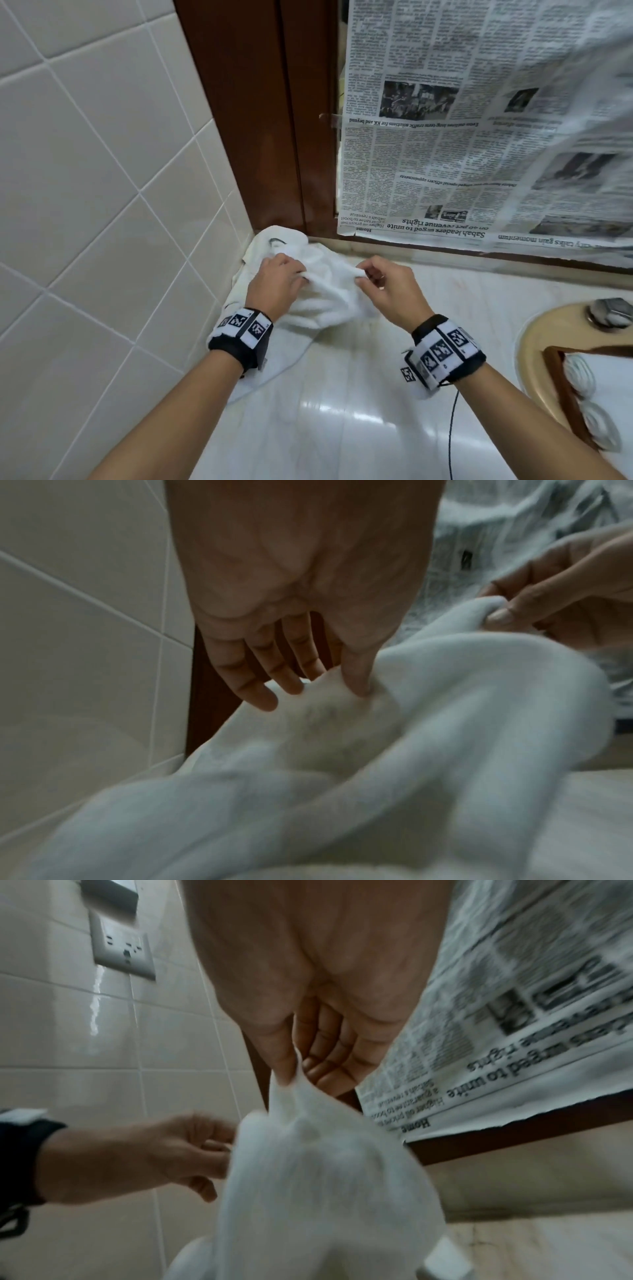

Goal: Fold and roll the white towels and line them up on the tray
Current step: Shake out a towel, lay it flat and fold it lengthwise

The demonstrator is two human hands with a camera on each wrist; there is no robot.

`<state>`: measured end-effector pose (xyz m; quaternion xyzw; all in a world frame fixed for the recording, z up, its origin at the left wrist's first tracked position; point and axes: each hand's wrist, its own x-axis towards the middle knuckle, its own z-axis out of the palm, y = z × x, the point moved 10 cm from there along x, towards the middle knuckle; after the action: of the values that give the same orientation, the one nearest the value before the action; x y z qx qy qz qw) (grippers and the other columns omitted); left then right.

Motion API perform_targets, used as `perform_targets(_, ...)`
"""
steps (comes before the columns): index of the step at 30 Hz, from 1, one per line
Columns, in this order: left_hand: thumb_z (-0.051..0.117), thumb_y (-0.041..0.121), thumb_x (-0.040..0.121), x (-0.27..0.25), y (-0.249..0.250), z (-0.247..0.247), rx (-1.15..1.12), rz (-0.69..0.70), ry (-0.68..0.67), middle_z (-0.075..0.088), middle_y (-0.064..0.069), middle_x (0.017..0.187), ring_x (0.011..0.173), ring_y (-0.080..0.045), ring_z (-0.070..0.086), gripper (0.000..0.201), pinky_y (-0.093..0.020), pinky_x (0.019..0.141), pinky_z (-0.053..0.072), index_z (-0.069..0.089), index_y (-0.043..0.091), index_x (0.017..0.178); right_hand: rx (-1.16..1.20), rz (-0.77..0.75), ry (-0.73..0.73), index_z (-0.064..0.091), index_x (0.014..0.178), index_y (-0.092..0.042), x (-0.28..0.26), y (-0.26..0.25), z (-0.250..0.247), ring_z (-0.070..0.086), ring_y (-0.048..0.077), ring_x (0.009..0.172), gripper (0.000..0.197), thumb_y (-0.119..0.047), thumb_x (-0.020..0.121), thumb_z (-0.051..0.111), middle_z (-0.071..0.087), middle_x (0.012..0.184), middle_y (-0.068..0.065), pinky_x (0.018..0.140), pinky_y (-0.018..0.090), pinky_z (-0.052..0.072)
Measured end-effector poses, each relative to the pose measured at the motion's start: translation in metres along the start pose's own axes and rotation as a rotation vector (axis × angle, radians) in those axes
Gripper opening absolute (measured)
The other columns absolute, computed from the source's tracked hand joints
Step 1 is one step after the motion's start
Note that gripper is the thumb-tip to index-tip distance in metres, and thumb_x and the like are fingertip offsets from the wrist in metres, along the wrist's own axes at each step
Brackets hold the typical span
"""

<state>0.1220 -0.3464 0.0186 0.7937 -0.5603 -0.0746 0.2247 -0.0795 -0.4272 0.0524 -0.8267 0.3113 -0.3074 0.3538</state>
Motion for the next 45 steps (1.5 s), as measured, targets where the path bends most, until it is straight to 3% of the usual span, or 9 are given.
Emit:
perform_targets(7,0.061,0.028,0.089,-0.084,0.05,-0.008,-0.194,0.134,-0.05,0.064,0.005,0.097,0.091,-0.016,0.057,0.013,-0.037,0.084,0.047,0.07,0.028,0.097,0.002,0.089,0.144,0.07,0.094,-0.014,-0.101,-0.016,-0.068,0.06,0.005,0.072,0.008,-0.01,0.088,0.071,0.068,0.078,-0.006,0.066,0.011,0.044)
perform_targets(14,0.075,0.027,0.084,-0.186,0.093,0.007,-0.32,0.167,-0.258,0.066,0.006,0.095,0.087,-0.009,0.06,0.012,-0.026,0.084,0.047,0.073,0.022,0.096,0.092,0.243,0.24,0.068,0.092,-0.025,-0.222,-0.02,-0.096,0.066,0.018,0.076,0.007,-0.02,0.089,0.072,0.07,0.079,-0.002,0.071,0.034,0.056)
perform_targets(18,0.078,0.027,0.082,-0.238,0.107,0.047,-0.278,0.167,-0.462,0.064,0.006,0.093,0.086,-0.007,0.06,0.015,-0.025,0.081,0.049,0.072,0.022,0.094,0.023,0.337,0.219,0.064,0.089,-0.023,-0.291,-0.01,-0.086,0.059,0.01,0.068,0.009,-0.019,0.088,0.072,0.064,0.072,-0.004,0.066,0.022,0.048)
perform_targets(23,0.071,0.029,0.087,-0.285,0.103,0.102,-0.127,0.161,-0.719,0.063,0.01,0.101,0.087,-0.003,0.06,0.018,-0.015,0.075,0.044,0.07,0.025,0.105,-0.064,0.561,-0.03,0.064,0.082,-0.022,-0.369,0.026,-0.039,0.06,0.012,0.069,0.012,-0.029,0.083,0.074,0.065,0.073,-0.004,0.063,0.015,0.045)
perform_targets(27,0.066,0.032,0.092,-0.27,0.112,0.104,-0.199,0.137,-0.64,0.065,0.006,0.107,0.092,-0.007,0.061,0.029,-0.022,0.087,0.05,0.065,0.024,0.119,-0.059,0.652,0.051,0.065,0.082,-0.02,-0.385,0.05,-0.043,0.06,0.009,0.073,0.019,-0.037,0.089,0.069,0.067,0.079,-0.006,0.063,0.012,0.042)
perform_targets(30,0.065,0.035,0.092,-0.237,0.126,0.11,-0.181,0.16,-0.505,0.066,0.002,0.111,0.092,-0.012,0.061,0.032,-0.032,0.092,0.051,0.064,0.021,0.121,-0.179,0.687,0.096,0.063,0.102,-0.017,-0.375,0.081,-0.053,0.06,0.014,0.085,0.02,-0.033,0.091,0.067,0.064,0.098,-0.002,0.073,0.021,0.042)
perform_targets(36,0.066,0.038,0.09,-0.173,0.114,0.131,-0.006,0.106,-0.357,0.05,-0.006,0.138,0.125,-0.03,0.046,0.046,-0.044,0.105,0.041,0.058,0.021,0.132,-0.422,0.681,-0.113,0.046,0.139,-0.017,-0.336,0.131,-0.042,0.037,0.025,0.129,0.052,-0.04,0.094,0.059,0.041,0.14,0.002,0.104,0.039,0.039)
perform_targets(41,0.061,0.042,0.092,-0.144,0.078,0.152,0.071,-0.036,-0.417,0.043,-0.006,0.151,0.134,-0.032,0.042,0.061,-0.044,0.11,0.038,0.043,0.024,0.147,-0.5,0.687,-0.155,0.046,0.137,-0.015,-0.314,0.147,-0.042,0.036,0.026,0.126,0.049,-0.036,0.094,0.057,0.04,0.137,0.004,0.101,0.041,0.041)
perform_targets(45,0.054,0.035,0.096,-0.139,0.068,0.158,0.083,-0.12,-0.396,0.061,-0.015,0.128,0.12,-0.035,0.053,0.042,-0.04,0.098,0.045,0.057,0.013,0.132,-0.421,0.726,-0.144,0.057,0.119,-0.014,-0.306,0.154,-0.042,0.048,0.025,0.116,0.028,-0.025,0.094,0.057,0.051,0.119,0.005,0.093,0.036,0.044)
